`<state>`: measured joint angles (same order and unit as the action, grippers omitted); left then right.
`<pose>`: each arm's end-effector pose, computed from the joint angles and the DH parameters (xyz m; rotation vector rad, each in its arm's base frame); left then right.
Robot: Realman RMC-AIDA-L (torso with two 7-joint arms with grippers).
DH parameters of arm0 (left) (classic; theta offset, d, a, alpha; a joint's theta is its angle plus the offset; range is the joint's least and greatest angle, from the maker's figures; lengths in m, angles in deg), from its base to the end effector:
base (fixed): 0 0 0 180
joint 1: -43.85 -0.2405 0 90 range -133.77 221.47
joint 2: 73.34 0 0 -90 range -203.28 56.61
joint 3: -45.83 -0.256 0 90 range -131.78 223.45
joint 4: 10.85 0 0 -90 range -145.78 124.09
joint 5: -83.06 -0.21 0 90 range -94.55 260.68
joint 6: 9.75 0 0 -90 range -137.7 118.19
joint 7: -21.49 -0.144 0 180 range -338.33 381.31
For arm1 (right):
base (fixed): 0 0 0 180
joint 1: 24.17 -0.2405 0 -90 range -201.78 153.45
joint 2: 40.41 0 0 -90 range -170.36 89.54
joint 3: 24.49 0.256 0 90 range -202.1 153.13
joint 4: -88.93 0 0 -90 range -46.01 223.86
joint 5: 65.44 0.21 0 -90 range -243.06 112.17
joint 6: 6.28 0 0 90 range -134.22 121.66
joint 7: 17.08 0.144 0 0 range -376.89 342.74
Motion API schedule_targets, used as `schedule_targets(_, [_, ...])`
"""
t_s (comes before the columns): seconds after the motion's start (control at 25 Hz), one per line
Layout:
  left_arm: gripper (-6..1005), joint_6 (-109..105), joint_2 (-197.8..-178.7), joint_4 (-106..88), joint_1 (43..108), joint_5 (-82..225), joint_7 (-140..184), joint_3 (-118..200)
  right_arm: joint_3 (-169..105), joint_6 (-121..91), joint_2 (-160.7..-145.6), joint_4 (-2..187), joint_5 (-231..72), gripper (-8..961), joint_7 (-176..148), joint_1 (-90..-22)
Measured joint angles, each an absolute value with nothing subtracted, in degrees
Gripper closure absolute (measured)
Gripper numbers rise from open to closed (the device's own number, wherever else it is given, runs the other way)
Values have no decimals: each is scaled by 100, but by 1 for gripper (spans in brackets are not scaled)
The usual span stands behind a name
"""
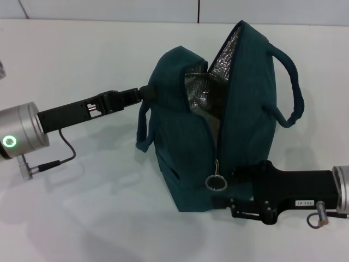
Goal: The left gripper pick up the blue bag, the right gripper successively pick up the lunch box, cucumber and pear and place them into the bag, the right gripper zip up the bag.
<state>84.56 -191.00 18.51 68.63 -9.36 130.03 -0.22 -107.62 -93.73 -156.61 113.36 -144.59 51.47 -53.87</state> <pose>-0.2617 0.3037 0.0050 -2.4141 -1.4994 -1.2864 0.2313 0.2818 -0.0682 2.9240 -0.4821 -0.8786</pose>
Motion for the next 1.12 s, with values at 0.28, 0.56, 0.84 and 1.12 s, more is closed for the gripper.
schedule_targets(0.28, [931,8450,-19102,1851,6864,-922,13003,-22,-10791,-9139,-15661,11335,-14334,519,5081,-5382])
schedule_targets(0.56, [931,8446,-19103,1851,6857,-920,13003,-22,-10798,-9016,-15660,11335,-14181,736,5063,-5343])
schedule_targets(0.84, [931,8446,-19115,1851,6850,-933,13003,-22,-10884,-9085,-15660,11328,-14170,950,5081,-5327])
schedule_targets(1.12, [931,8487,-19106,1851,6837,-886,12846,-22,-10629,-9306,-15601,11340,-14154,949,5097,-5008])
